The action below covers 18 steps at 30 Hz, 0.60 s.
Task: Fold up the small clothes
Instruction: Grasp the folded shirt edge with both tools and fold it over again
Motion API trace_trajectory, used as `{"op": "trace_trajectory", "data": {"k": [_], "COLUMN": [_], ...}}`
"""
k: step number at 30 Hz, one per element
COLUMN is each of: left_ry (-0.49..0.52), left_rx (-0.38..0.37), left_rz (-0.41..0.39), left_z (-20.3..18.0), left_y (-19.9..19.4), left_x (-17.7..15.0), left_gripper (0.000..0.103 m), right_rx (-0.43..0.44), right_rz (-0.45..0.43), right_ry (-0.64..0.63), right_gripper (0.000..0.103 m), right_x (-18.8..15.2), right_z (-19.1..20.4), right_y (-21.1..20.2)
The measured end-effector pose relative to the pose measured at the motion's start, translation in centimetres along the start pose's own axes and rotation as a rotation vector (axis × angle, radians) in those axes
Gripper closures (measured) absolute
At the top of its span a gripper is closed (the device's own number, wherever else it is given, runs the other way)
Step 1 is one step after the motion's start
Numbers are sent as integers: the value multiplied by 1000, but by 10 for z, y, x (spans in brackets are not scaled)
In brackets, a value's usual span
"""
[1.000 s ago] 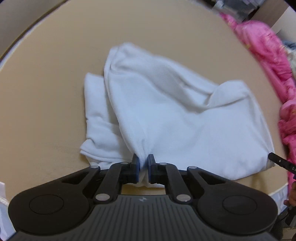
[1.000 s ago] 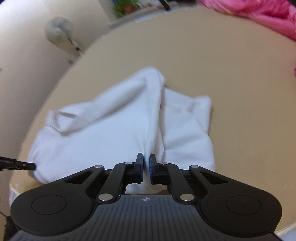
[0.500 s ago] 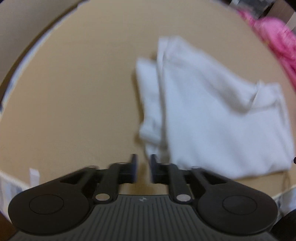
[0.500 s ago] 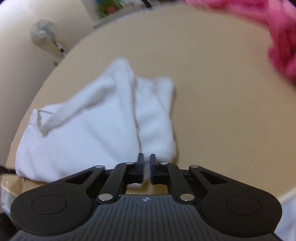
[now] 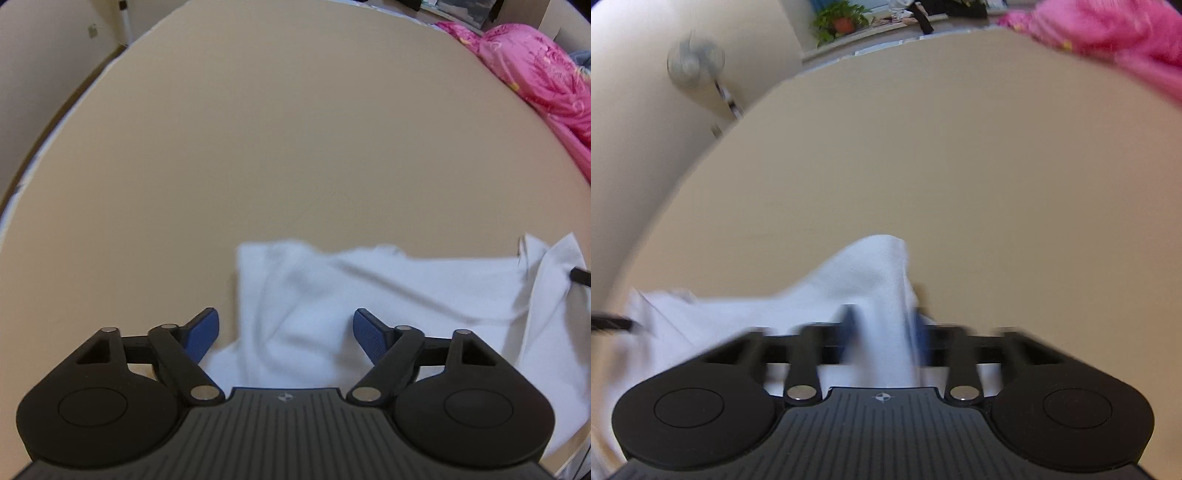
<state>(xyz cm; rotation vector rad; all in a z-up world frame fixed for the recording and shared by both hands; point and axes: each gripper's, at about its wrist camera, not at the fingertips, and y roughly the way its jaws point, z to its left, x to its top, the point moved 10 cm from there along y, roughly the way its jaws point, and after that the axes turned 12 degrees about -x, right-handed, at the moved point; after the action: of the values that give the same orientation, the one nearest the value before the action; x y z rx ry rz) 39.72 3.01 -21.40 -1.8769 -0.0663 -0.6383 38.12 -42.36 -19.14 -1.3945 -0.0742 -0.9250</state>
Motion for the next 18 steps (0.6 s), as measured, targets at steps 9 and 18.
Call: {"op": "trace_trajectory", "data": {"k": [9,18], "left_ry": [-291,-277], "left_rx": [58,-5], "left_rz": [-93,-144], "left_z": [63,62], "left_y": [3,-24], "left_x": [5,-2], "left_gripper": [94,17], "right_rx": [2,-36], "right_rz": [-34,-32], "right_ry": [374,382], "right_gripper": [96,68], "right_x": [14,-24], "right_z": [-57,-69], "right_y": [-14,-24]}}
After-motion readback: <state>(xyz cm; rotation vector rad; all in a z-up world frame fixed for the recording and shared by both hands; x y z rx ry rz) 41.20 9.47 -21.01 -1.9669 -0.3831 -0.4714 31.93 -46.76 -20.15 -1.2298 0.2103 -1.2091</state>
